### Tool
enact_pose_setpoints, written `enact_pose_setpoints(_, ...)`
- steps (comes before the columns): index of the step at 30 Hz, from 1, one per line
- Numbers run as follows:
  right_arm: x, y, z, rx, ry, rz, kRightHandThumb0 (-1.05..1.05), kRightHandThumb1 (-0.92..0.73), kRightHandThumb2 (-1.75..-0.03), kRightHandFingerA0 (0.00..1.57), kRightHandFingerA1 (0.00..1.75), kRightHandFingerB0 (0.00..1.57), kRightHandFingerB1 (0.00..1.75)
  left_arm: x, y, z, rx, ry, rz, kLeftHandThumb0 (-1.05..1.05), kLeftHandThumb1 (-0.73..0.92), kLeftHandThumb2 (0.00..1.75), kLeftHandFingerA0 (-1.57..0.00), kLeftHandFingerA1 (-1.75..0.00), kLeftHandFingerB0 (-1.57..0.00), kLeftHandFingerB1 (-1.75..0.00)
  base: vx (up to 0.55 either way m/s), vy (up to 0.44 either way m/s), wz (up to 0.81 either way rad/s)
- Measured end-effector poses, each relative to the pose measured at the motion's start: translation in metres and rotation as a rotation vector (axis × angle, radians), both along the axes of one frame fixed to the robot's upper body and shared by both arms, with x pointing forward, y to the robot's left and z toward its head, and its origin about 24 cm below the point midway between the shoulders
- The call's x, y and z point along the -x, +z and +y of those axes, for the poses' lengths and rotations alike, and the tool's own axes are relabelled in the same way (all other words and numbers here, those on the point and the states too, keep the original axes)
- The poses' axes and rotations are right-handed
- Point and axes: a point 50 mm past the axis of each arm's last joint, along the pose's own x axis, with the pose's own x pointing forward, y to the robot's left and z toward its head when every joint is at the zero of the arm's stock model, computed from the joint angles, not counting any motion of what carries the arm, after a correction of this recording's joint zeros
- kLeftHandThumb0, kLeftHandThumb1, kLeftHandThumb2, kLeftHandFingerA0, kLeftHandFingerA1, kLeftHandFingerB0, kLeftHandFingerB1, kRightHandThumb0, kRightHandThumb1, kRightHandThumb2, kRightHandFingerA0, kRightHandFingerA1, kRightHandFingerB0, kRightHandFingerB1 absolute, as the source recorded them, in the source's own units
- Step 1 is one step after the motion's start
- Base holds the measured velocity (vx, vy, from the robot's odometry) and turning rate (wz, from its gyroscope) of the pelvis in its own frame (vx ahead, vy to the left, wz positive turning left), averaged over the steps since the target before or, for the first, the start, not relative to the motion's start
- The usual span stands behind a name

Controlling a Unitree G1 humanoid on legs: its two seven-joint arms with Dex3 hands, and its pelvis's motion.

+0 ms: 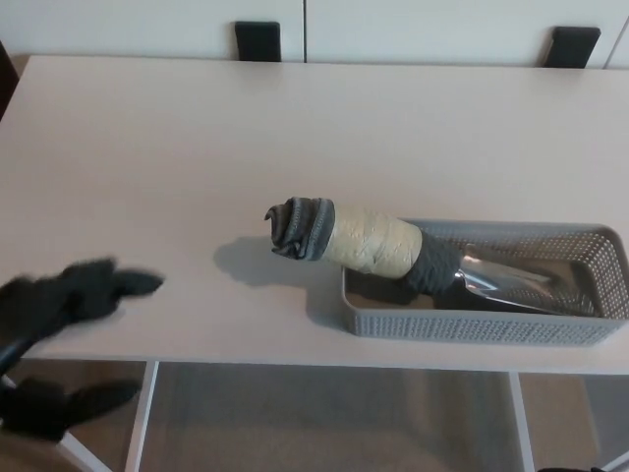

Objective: The robot walks towards a desk on which a shovel is kept on the left hand side and a container is kept on the right hand side. The robot picks up the shovel using its left hand and places it in the container.

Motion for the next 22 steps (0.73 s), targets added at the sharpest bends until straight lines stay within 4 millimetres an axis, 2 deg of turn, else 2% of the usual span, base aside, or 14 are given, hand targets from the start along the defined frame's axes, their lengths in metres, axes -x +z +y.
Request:
enact_pose_setpoints(2,0.001,-0.001,0.000,0.000,-0.002,0.006,-0.45,-0.63,-0.58,0.53,0.52,0.46,0.43,0.011,-0.008,0.010,0.021,0.024,0.063,-0.91,0.67,0.61,-0.27,-0.33,-0.34,-0.31,0.00,0.000,0.00)
enact_pose_setpoints(3,0.001,-0.001,0.000,0.000,-0.003,0.008,-0.45,-0.62,-0.57,0.56,0.55,0.46,0.43,0.015,-0.011,0.013,0.029,0.031,0.085,-0.73,0.75,0.63,-0.31,-0.37,-0.33,-0.31,0.00,0.000,0.00)
enact_pose_setpoints(4,0.002,-0.002,-0.001,-0.001,-0.005,0.013,-0.50,-0.48,-0.83,0.51,0.63,0.41,0.55,0.022,-0.015,0.018,0.044,0.041,0.122,-0.83,0.71,0.62,-0.30,-0.35,-0.33,-0.31,0.00,0.000,0.00)
enact_pose_setpoints(5,0.003,-0.003,-0.001,-0.001,-0.006,0.016,-0.48,-0.61,-0.58,0.55,0.55,0.46,0.44,0.027,-0.018,0.022,0.055,0.048,0.148,-0.90,0.65,0.61,-0.30,-0.37,-0.34,-0.31,0.00,0.000,0.00)
enact_pose_setpoints(6,0.003,-0.003,-0.001,-0.001,-0.007,0.019,-0.50,-0.60,-0.57,0.56,0.56,0.46,0.44,0.032,-0.022,0.025,0.065,0.055,0.178,-0.98,0.64,0.61,-0.28,-0.37,-0.34,-0.31,0.00,0.000,0.00)
enact_pose_setpoints(7,0.004,-0.004,-0.001,-0.001,-0.009,0.023,-0.53,-0.47,-0.82,0.52,0.63,0.41,0.55,0.038,-0.025,0.028,0.078,0.060,0.209,-0.95,0.63,0.61,-0.28,-0.36,-0.34,-0.31,0.00,0.000,0.00)
enact_pose_setpoints(8,0.005,-0.005,-0.002,-0.001,-0.011,0.028,-0.51,-0.60,-0.58,0.57,0.54,0.44,0.43,0.044,-0.029,0.031,0.094,0.065,0.245,-0.93,0.64,0.61,-0.30,-0.35,-0.34,-0.31,0.00,0.000,0.00)
enact_pose_setpoints(10,0.006,-0.007,-0.002,-0.001,-0.015,0.038,-0.50,-0.60,-0.57,0.57,0.52,0.45,0.42,0.056,-0.037,0.036,0.133,0.069,0.313,-0.92,0.66,0.61,-0.29,-0.34,-0.31,-0.30,0.00,0.000,0.00)
enact_pose_setpoints(11,0.007,-0.007,-0.003,-0.001,-0.016,0.041,-0.52,-0.47,-0.83,0.52,0.62,0.39,0.53,0.060,-0.040,0.037,0.147,0.069,0.337,-0.90,0.70,0.63,-0.27,-0.33,-0.28,-0.29,0.00,0.000,0.00)
enact_pose_setpoints(12,0.007,-0.008,-0.003,-0.001,-0.018,0.044,-0.47,-0.61,-0.57,0.56,0.52,0.45,0.42,0.065,-0.044,0.038,0.167,0.068,0.369,-0.87,0.72,0.63,-0.27,-0.36,-0.27,-0.29,0.00,0.000,0.00)
enact_pose_setpoints(14,0.008,-0.009,-0.004,0.000,-0.022,0.052,-0.45,-0.61,-0.57,0.55,0.53,0.45,0.43,0.075,-0.052,0.042,0.206,0.067,0.439,-0.80,0.72,0.62,-0.22,-0.37,-0.21,-0.29,0.00,0.000,0.00)
enact_pose_setpoints(18,0.012,-0.012,-0.006,0.000,-0.036,0.070,-0.44,-0.63,-0.58,0.53,0.51,0.45,0.43,0.095,-0.069,0.050,0.296,0.088,0.563,-0.78,0.81,0.65,-0.20,-0.33,-0.22,-0.28,0.00,0.000,0.00)
enact_pose_setpoints(20,0.014,-0.014,-0.008,0.002,-0.044,0.076,-0.48,-0.62,-0.58,0.54,0.51,0.45,0.42,0.105,-0.080,0.055,0.347,0.121,0.619,-0.77,0.76,0.63,-0.21,-0.34,-0.25,-0.30,0.00,0.000,0.00)
enact_pose_setpoints(22,0.015,-0.015,-0.009,0.002,-0.047,0.080,-0.48,-0.62,-0.58,0.53,0.51,0.44,0.42,0.110,-0.087,0.057,0.374,0.147,0.640,-0.76,0.77,0.63,-0.16,-0.36,-0.21,-0.29,0.00,0.000,0.00)
